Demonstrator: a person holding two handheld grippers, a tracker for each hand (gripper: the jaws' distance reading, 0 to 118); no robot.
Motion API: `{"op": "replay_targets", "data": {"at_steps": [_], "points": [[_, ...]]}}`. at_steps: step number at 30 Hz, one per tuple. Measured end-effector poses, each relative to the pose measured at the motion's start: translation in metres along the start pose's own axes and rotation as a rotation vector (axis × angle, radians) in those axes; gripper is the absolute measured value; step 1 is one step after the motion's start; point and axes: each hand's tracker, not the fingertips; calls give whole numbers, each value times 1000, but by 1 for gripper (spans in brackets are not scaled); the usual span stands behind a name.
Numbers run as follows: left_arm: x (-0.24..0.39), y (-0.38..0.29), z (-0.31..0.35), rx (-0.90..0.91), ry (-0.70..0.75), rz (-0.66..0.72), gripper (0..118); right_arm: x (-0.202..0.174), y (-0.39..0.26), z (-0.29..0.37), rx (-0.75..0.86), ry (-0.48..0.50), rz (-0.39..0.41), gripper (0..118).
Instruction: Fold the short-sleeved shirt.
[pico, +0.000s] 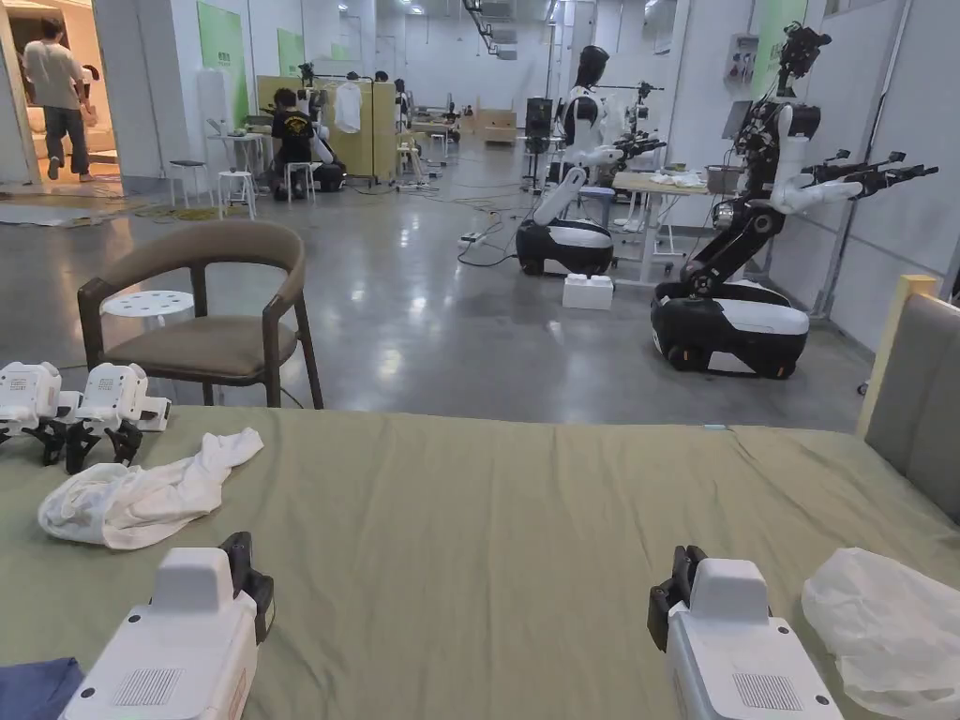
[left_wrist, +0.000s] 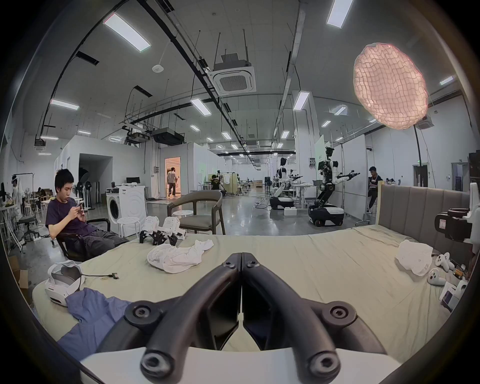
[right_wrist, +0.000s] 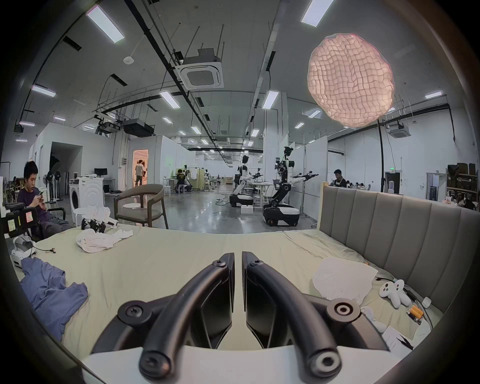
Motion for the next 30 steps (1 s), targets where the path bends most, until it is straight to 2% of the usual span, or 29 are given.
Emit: {"op": "replay_targets", "data": {"at_steps": [7,10,13,15,17,19,20,21,22,24,26,28,30], "points": [[1,-3,1,-24,-6,-5,0,0,-3,-2,-40,2,36,5],[-1,-3,2,-29,-6,25,0,5,0,-2,-51,-3,-16,5],[-10,-1,2,-33,-14,176,0,13,4,-1,-54,-7,-149,5],[-18,1,2,-34,-21,321,0,21,9,1,-48,7,-277,5],[-27,4,5,-30,-45,518,0,31,11,1,-39,26,-451,5],[-33,3,5,-33,-71,644,0,40,10,1,-40,26,-626,4],[-32,4,5,-38,-60,623,0,43,10,0,-38,25,-688,4],[-28,8,6,-43,-51,549,0,44,10,-1,-40,25,-691,4],[-20,13,7,-42,-48,373,0,41,14,-1,-40,24,-619,4],[-4,17,3,-64,-40,10,0,23,26,1,10,38,-210,4],[13,16,2,-69,-52,-372,0,-1,28,1,47,84,292,4],[22,9,-1,-55,-36,-683,0,-22,21,-1,27,109,715,4],[28,-1,-2,-56,3,-960,0,-32,6,2,71,75,1021,4]]}}
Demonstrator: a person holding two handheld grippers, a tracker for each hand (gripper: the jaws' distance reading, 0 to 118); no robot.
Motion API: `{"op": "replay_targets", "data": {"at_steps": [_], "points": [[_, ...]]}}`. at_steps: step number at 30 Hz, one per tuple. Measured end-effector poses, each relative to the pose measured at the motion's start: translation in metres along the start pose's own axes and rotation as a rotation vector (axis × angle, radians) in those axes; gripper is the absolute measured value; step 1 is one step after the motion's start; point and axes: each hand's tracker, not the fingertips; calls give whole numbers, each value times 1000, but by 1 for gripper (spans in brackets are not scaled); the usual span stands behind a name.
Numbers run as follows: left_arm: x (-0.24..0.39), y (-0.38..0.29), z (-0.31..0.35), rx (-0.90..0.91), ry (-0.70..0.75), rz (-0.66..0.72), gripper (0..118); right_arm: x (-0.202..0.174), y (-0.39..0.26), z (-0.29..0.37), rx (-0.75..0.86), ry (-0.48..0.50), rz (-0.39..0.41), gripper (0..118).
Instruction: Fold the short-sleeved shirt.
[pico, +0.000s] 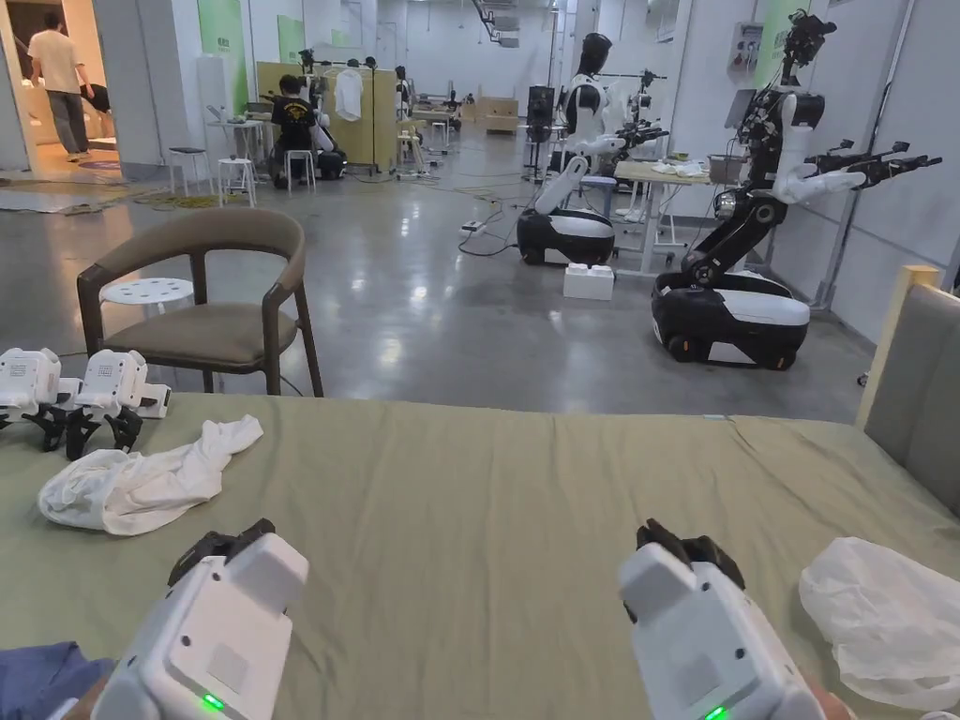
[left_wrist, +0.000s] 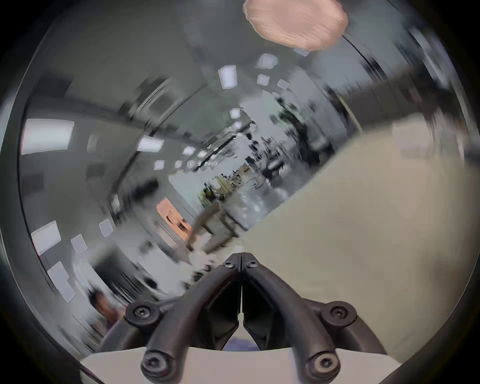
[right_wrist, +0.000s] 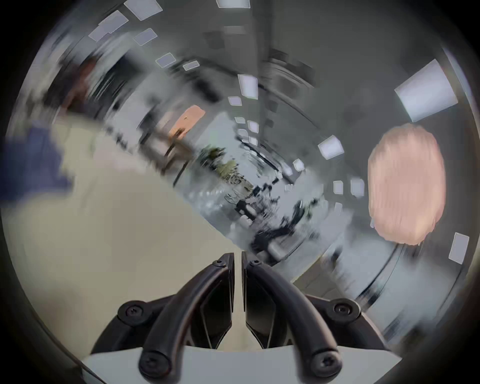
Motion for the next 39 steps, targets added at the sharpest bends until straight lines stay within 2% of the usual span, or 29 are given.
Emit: {"op": "replay_targets", "data": {"at_steps": [2,3,5,7,9,13,15,17,18,20,23,27,33,36,39], "points": [[6,-6,0,6,21,-120,0,-9,-3,1,7,9,99,4],[6,-8,1,9,26,-129,0,-11,-3,1,-1,14,95,5],[4,-8,1,5,27,-71,0,-13,-6,2,-7,13,36,5],[-4,-10,4,-8,24,98,0,-11,-6,3,-34,-1,-111,5],[-14,-11,5,-20,-7,356,0,1,-8,2,-65,32,-398,4],[-30,-28,7,-11,-56,908,0,16,-15,1,-93,45,-854,4],[-33,-36,9,8,-59,1098,0,21,-22,1,-94,80,-1109,4],[-36,-45,9,39,-85,1264,0,22,-27,3,-119,72,-1311,4],[-36,-40,16,41,-101,1332,0,22,-29,3,-145,47,-1375,4],[-38,-43,17,32,-107,1366,0,21,-31,4,-155,14,-1404,4],[-41,-41,17,34,-89,1306,0,18,-28,5,-147,-26,-1321,4],[-51,-38,28,-1,-90,1173,0,18,-18,6,-132,-24,-1197,4],[-67,-84,30,-208,-124,1051,0,11,-9,5,-128,12,-1126,4],[-74,-132,33,-347,-177,1010,0,1,-5,2,-141,48,-1109,4],[-77,-191,30,-528,-228,986,0,-15,-3,-4,-179,126,-1107,4]]}}
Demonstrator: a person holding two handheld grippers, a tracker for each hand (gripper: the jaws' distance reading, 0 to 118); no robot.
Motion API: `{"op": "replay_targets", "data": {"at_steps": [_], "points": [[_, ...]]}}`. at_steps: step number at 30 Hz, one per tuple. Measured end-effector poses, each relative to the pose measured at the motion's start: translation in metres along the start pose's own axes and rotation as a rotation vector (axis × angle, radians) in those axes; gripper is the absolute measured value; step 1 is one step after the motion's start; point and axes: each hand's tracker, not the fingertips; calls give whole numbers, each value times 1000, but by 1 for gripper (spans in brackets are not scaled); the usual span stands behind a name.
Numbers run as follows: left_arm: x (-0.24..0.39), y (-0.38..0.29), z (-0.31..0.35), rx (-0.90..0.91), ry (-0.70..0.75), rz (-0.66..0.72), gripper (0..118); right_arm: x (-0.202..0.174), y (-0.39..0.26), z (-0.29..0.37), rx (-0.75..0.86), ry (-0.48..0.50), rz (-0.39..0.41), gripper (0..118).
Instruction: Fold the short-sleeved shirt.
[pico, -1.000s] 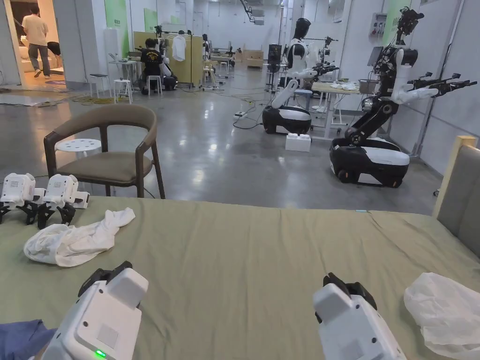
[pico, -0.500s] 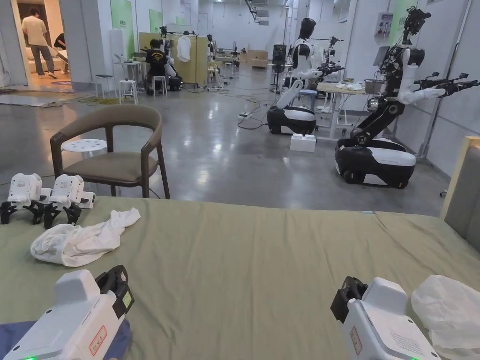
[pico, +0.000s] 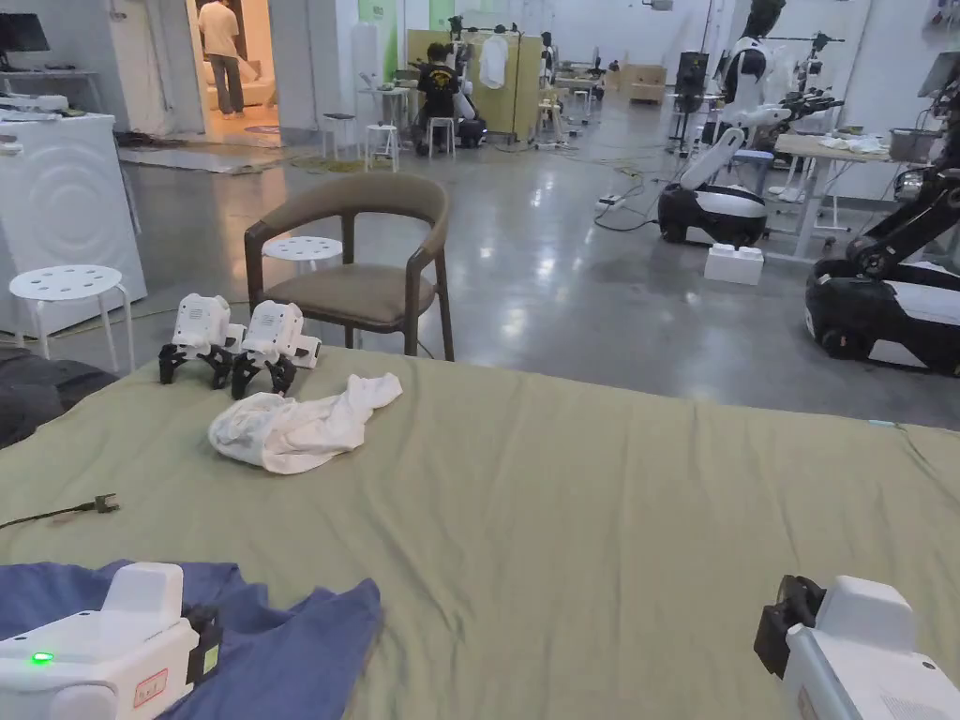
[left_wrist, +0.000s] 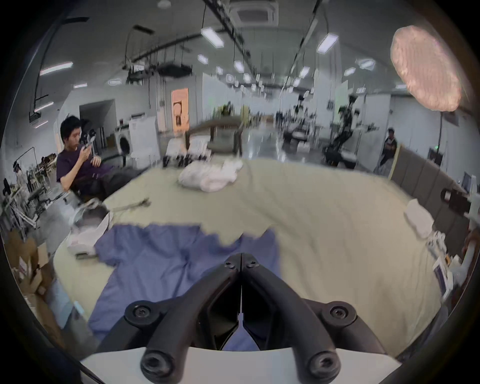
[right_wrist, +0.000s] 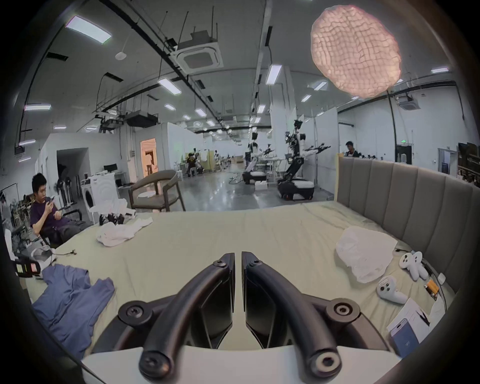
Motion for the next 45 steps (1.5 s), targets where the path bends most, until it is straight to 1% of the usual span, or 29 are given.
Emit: {"op": "replay_targets", "data": {"at_steps": [2,3,4,5,6,7,8,9,10,13,15,17,19,20,22,23,24,25,26,29,34,35,42,45], "points": [[-31,-14,-16,-135,28,18,1,-8,-11,-5,-30,18,18,4],[-35,-22,-16,-172,31,30,7,-12,-14,-7,-44,21,25,4],[-46,-28,-23,-209,26,47,17,-16,-19,-9,-57,30,28,4],[-54,-34,-29,-241,24,55,33,-20,-23,-11,-69,42,25,4],[-60,-37,-35,-272,17,53,45,-23,-27,-13,-83,51,24,4],[-64,-43,-40,-298,6,48,50,-26,-31,-16,-99,57,25,4],[-67,-47,-48,-329,14,47,50,-30,-34,-18,-111,60,26,4],[-68,-50,-54,-347,21,48,68,-33,-36,-19,-119,61,28,4],[-71,-53,-62,-347,11,56,74,-34,-40,-21,-130,63,30,4],[-69,-61,-80,-359,12,71,76,-40,-47,-25,-158,69,38,4],[-79,-67,-102,-376,17,83,76,-42,-51,-28,-172,68,49,4],[-76,-73,-117,-430,15,68,75,-43,-53,-30,-184,63,54,4],[-72,-81,-123,-424,26,5,70,-43,-54,-32,-193,58,57,4],[-70,-80,-120,-395,39,-24,64,-44,-54,-33,-198,53,59,4],[-65,-76,-119,-380,45,-21,29,-43,-55,-34,-204,46,60,4],[-66,-78,-121,-363,82,-56,10,-44,-55,-35,-206,45,59,4],[-64,-79,-123,-356,118,-93,1,-44,-56,-36,-210,44,57,4],[-64,-81,-126,-360,129,-115,0,-44,-57,-37,-214,44,57,4],[-64,-82,-128,-366,105,-95,0,-44,-58,-38,-218,43,58,4],[-66,-82,-120,-344,105,-78,0,-44,-58,-38,-222,44,63,4],[-81,-66,-103,-175,117,-51,0,-39,-54,-36,-215,38,49,4],[-73,-62,-92,-156,117,-54,0,-39,-53,-35,-212,37,43,4],[-72,-20,-44,30,123,-35,0,-31,-40,-26,-158,42,19,4],[-60,5,-22,110,121,-59,0,-26,-34,-21,-138,44,4,4]]}}
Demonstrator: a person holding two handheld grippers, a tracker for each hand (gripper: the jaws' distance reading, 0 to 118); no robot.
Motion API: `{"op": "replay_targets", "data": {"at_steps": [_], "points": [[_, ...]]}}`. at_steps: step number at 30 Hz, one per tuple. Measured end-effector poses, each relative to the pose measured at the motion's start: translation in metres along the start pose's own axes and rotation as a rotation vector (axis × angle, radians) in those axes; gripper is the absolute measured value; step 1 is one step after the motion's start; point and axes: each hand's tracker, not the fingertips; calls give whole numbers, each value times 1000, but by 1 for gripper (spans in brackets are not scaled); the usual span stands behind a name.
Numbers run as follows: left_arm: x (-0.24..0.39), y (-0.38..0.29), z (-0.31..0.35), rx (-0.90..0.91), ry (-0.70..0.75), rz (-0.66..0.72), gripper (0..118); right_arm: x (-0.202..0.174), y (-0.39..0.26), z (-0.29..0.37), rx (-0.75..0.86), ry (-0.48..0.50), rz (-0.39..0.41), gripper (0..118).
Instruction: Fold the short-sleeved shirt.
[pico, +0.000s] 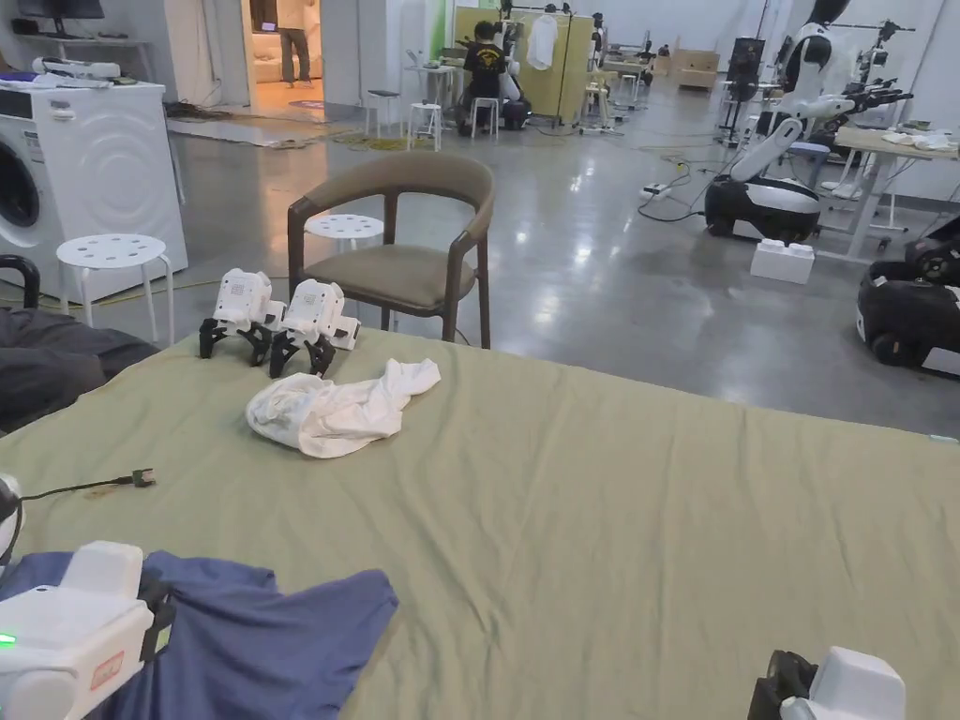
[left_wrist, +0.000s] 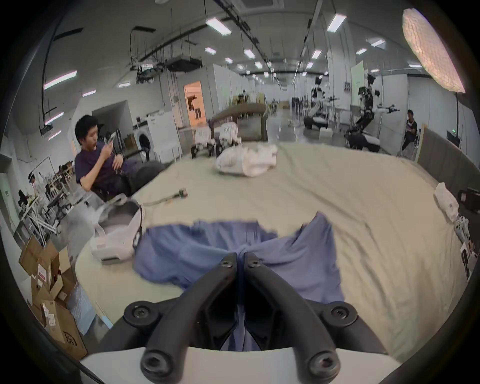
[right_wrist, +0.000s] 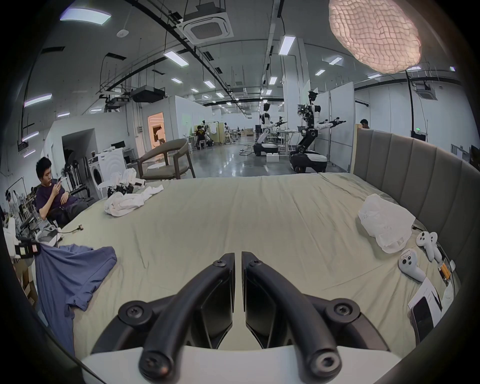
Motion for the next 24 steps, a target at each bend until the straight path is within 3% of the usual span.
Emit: {"op": "replay_targets", "data": {"at_steps": [5,14,24], "points": [[26,55,36,154,-53,-43,0,11,9,13,40,-3,-17,4],[164,156,113,372,-279,-155,0,50,17,44,118,-51,-75,4],[337,177,131,389,-617,-229,0,108,15,74,145,-158,-123,4]]}}
